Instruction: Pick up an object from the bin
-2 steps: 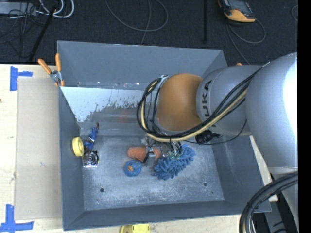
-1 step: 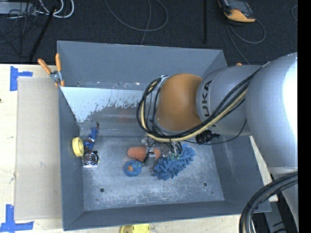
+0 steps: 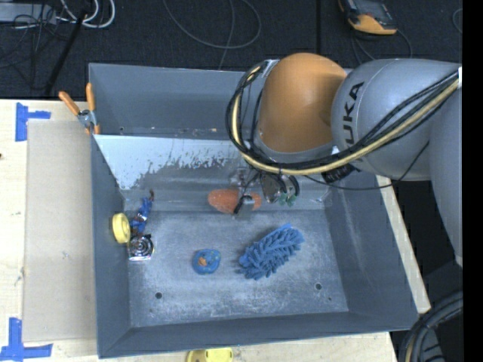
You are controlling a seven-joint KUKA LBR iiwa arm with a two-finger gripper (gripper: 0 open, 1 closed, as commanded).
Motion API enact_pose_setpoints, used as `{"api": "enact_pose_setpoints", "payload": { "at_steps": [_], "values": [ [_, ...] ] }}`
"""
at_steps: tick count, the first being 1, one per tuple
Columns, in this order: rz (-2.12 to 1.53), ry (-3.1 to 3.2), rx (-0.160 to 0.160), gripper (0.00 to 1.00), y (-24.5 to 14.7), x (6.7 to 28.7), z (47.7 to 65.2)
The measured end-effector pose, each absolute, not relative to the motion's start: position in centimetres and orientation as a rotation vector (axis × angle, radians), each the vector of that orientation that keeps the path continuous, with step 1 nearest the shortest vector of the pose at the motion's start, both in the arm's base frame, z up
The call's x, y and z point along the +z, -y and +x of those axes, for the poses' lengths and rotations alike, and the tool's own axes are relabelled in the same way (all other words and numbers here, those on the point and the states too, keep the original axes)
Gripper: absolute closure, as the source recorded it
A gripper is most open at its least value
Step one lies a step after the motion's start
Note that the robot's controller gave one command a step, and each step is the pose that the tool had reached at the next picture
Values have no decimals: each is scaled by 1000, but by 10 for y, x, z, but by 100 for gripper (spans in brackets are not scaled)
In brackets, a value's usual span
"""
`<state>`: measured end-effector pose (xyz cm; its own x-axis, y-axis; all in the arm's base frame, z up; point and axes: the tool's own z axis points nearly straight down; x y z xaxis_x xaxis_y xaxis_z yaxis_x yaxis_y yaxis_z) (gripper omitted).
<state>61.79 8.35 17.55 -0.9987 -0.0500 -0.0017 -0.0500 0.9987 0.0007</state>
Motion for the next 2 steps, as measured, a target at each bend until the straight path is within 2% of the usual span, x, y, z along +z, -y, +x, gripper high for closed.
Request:
{"api": "enact_pose_setpoints", "payload": {
  "at_steps": [1,2],
  "values": [
    [-76,-3139,1,100,-83,175,618],
    [-82,-3138,1,100,-69,285,623]
  ]
}}
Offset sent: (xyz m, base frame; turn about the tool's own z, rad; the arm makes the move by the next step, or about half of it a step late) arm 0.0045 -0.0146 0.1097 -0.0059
